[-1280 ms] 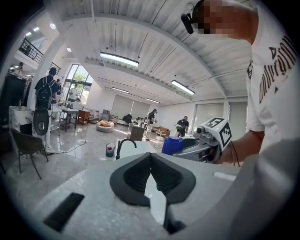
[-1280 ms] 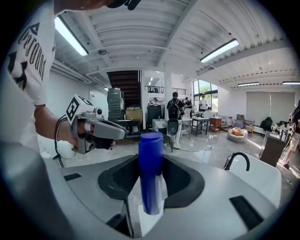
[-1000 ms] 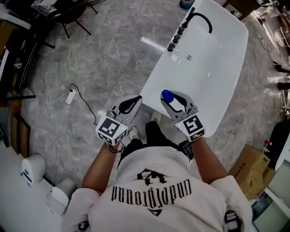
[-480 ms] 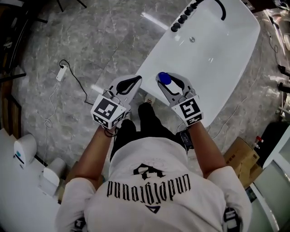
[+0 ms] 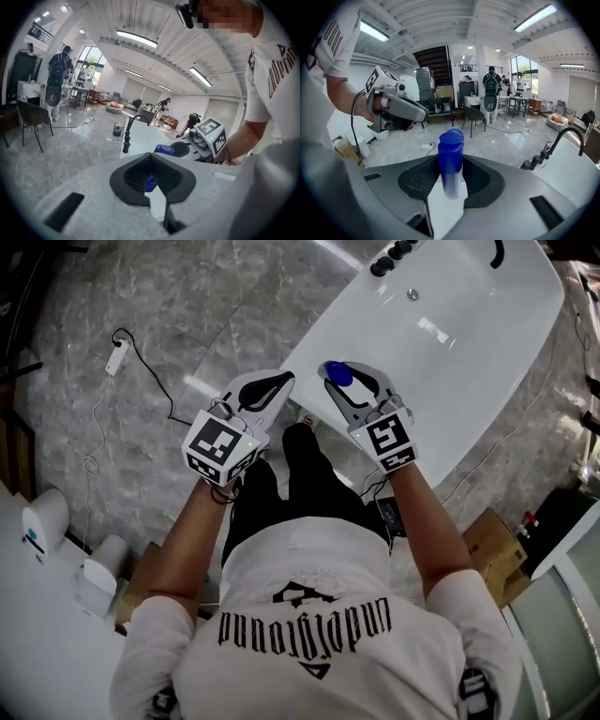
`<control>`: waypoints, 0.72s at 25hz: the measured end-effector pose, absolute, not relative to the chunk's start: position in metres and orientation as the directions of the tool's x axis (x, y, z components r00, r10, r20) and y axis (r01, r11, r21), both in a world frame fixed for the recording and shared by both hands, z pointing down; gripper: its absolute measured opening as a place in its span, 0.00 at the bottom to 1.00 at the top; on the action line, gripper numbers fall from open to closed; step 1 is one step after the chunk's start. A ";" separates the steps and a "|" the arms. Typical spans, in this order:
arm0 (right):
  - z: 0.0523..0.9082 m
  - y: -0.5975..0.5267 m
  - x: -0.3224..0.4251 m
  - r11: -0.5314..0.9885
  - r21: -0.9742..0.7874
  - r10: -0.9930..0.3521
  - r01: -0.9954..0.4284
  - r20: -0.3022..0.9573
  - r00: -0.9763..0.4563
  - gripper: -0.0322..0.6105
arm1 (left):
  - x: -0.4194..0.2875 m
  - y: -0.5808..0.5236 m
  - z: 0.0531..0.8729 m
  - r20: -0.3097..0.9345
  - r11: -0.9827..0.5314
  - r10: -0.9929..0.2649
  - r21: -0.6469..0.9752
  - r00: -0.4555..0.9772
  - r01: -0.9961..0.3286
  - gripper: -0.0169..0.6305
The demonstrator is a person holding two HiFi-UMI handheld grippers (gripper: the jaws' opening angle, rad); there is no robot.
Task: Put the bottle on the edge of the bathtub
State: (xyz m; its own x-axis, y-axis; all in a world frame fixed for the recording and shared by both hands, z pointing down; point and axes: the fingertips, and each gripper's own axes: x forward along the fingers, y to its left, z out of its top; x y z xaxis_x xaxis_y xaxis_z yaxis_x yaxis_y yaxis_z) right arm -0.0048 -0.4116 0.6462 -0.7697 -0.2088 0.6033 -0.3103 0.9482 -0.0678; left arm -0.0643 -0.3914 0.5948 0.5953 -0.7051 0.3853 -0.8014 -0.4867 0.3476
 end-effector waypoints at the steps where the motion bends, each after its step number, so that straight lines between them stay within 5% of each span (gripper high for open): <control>1: 0.654 -0.413 -0.007 0.950 -0.069 -0.202 -0.305 0.609 -0.767 0.29 | -0.065 -0.392 0.601 0.390 -0.485 -0.702 0.351 0.596 -0.801 0.05; 18: 0.764 -0.462 -0.029 0.958 -0.062 -0.169 -0.281 0.669 -0.724 0.29 | -0.082 -0.427 0.693 0.454 -0.424 -0.672 0.411 0.585 -0.807 0.05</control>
State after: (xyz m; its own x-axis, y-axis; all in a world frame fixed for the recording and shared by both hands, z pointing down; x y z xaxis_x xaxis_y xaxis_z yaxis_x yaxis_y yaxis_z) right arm -0.0293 -0.4624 0.7643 -0.7236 -0.1692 0.6691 -0.2812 0.9576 -0.0619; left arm -0.0819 -0.4271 0.6933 0.5847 -0.6720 0.4545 -0.8070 -0.4241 0.4110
